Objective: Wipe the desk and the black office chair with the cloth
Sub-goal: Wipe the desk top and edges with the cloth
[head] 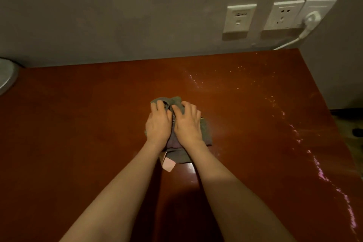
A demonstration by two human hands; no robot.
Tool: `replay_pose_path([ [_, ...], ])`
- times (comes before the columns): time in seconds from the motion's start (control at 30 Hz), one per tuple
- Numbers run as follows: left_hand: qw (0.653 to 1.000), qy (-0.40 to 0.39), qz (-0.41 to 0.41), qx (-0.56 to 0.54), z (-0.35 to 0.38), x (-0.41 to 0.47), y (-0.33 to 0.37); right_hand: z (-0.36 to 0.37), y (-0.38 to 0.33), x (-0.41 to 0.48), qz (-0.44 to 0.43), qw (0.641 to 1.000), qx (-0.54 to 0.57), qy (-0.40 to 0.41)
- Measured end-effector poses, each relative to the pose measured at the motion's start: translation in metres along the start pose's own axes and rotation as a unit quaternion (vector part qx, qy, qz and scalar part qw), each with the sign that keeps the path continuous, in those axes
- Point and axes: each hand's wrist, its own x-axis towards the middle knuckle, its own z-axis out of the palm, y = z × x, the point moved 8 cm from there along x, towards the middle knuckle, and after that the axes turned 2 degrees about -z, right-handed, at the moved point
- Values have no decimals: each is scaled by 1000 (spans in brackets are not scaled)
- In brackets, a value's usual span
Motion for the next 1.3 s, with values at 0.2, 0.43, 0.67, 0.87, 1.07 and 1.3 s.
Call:
replay_pose_path([
  [0.2, 999, 17, -27, 31, 1, 34, -23, 23, -12, 36, -9, 999, 11, -47],
  [0.43, 997, 69, -31, 35, -5, 79, -39, 41, -21, 85, -23, 998, 21, -46],
  [0.67, 993, 87, -44, 64, -5, 143, -53, 56, -24, 147, -39, 999, -5, -34],
  [0.87, 993, 83, -34, 82, -3, 193, -55, 67, -21, 193, -30, 998, -34, -33],
  [1.07, 993, 75, -30, 89, -2, 205, -54, 70, -21, 201, -28, 998, -31, -37],
  [1.3, 987, 75, -10, 139, -1, 205, -46, 68, -20, 199, -33, 998, -40, -43],
])
